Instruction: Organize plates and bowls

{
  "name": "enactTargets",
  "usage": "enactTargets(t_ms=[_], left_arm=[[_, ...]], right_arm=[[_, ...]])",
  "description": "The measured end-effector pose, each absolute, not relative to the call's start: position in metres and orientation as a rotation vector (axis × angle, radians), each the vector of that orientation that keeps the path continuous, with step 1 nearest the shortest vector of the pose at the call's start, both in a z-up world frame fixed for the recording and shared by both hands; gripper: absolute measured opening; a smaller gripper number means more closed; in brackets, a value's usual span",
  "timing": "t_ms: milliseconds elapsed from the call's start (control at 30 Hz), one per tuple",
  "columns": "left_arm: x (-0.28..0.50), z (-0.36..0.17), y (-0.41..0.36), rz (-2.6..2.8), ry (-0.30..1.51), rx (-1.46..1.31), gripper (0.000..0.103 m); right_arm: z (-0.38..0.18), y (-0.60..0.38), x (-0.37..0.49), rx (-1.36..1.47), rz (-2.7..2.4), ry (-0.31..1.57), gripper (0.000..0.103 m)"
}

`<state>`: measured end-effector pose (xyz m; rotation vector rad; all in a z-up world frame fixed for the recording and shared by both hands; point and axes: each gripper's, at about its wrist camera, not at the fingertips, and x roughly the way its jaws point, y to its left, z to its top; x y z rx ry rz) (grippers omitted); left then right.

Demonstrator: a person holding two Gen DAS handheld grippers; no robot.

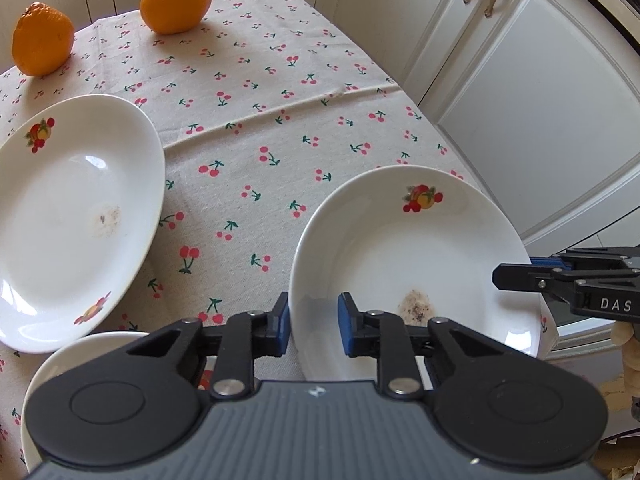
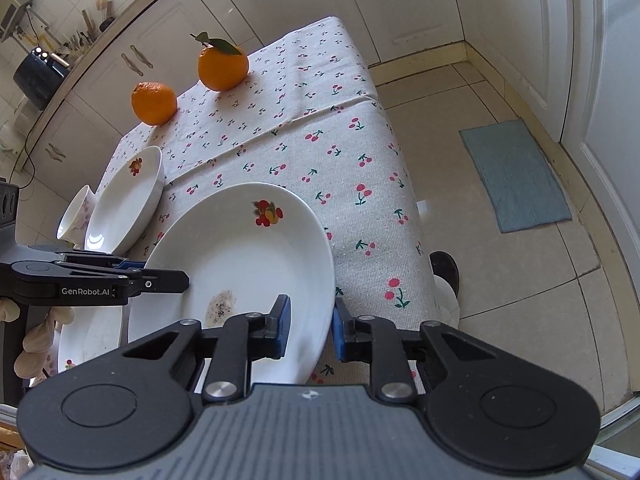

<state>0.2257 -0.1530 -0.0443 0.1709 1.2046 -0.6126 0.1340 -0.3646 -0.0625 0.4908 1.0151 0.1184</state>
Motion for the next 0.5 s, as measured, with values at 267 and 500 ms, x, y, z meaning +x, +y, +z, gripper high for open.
enactTargets(t_ms=[267, 500], left_arm=[[0.228, -0.042, -0.151, -0.606, 1.2, 0.155, 0.022], [0.238, -0.038, -0.153, -0.589, 1.189, 0.142, 0.022]], right_arm=[[-0.06, -0.365, 0.14, 0.485, 0.118, 1.011, 0.026], [-0.055, -0.369, 0.15, 0.479, 0.119, 0.99, 0.026]])
